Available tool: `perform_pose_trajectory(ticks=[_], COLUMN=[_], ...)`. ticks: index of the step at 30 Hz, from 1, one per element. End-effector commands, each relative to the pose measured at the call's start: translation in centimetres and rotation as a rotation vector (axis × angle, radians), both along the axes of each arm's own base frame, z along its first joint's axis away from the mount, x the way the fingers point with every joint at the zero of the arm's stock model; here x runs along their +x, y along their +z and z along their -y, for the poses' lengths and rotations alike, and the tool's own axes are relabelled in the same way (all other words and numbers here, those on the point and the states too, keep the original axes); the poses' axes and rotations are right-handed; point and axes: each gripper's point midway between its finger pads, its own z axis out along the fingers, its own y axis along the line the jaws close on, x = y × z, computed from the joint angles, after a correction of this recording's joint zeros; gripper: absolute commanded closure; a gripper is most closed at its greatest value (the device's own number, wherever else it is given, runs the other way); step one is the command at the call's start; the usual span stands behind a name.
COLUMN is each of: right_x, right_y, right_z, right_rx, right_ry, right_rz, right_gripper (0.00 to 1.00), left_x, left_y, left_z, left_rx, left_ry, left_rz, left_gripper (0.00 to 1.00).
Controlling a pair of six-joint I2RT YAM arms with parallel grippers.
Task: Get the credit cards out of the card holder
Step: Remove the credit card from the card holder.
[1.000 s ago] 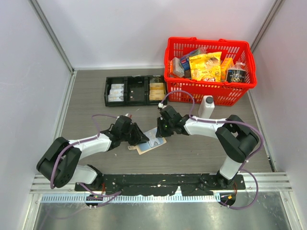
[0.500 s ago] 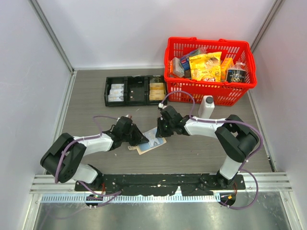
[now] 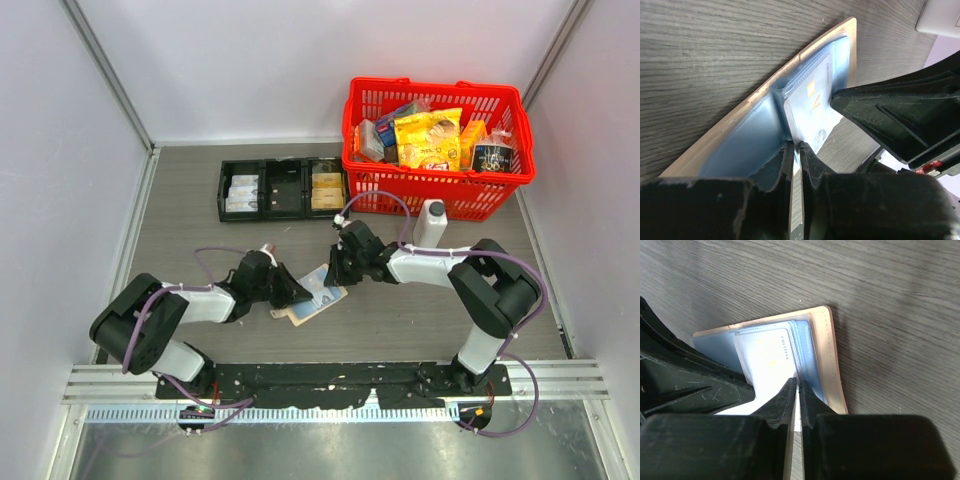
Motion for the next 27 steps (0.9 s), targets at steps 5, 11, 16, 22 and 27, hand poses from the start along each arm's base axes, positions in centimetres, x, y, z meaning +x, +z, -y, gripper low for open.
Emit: perform_pose_trajectory(ticks=[5,11,16,22,27], right_x=[-0.5,-0.6,-0.6,-0.8,-0.8], right_y=[-1.8,-1.9,-2.7,-4.1,-4.1], right_z=[1.5,1.6,2.3,3.5,3.6], right_rx=[-0.049,-0.051,-0.08,-0.106,-0.104], right_ry=[-0.026,-0.026,-0.052,-0.091,-0.093], right_rz=[-0.025,-0.032,-0.052,-0.103,-0.107], right_gripper=[0.88,0.88,0.89,0.91,0.91], left_x=[0.2,0.4,-0.4,-1.8,-3.2], left_y=[0.4,0.7,0.7,-0.4,-1.3], left_z=[0.8,1.0,0.1,-1.5,-2.3], left_rx=[-0.044,-0.056,-0.036,0.042,0.054], left_ry=[-0.033,-0.034,-0.016,0.017,0.033], left_rz=[0.043,0.055,0.034,-0.044,-0.102], left_gripper=[0.88,0.98,1.0,1.0,1.0])
